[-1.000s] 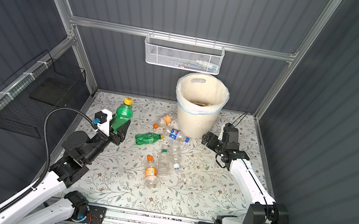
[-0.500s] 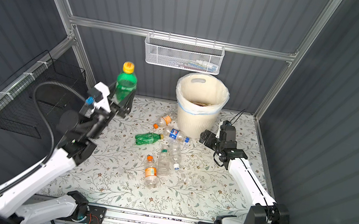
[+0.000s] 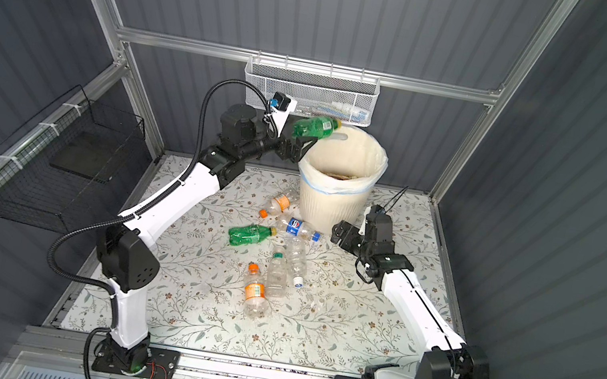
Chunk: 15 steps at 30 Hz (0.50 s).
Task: Throw the plastic bottles in the bin
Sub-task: 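Lift the green Sprite bottle with the left gripper and drop it into the bin, then lower the left gripper onto the orange-cap clear bottle while the right gripper advances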
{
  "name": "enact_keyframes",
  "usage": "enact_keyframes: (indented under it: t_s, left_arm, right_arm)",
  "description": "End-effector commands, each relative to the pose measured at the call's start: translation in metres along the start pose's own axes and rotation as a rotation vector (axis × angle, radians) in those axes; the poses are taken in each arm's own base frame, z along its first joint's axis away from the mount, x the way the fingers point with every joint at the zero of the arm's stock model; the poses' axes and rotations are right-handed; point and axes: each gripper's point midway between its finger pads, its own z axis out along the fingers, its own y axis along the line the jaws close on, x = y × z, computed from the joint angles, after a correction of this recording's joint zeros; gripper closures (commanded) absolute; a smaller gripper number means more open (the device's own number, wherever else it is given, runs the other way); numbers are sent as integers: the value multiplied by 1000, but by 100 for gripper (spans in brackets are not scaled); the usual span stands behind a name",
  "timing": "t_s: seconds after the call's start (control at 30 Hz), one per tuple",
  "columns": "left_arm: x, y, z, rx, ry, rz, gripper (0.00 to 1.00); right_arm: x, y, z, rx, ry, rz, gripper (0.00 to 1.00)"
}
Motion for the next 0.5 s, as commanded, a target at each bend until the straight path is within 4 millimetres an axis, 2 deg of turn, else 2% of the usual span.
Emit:
enact_keyframes:
  t_s: [0.0,0.13,0.2,0.33,0.4,0.47]
  left_arm:
    - [-81,6,-66,-102,-172,91,0]
    - [-63,25,-96,-192,-149,78,0]
    - [-47,38,-109,-238,-110,61,0]
    - [-2,63,-136,-332,-16,16,0]
    - [37,75,-147,-382,66,-8,0]
    - [65,81,-159,-421,128,-46,0]
  right_arm:
    - [9,2,9,-10,29,-1,5]
    - [11,7,17,-9,52,-21,5]
    - [13,9,18,-11,64,-31,5]
    - [20,11,17,-9,100,-78,5]
    - [25,10,14,4,124,-113,5]
    - [32,11,12,20,151,-149,5]
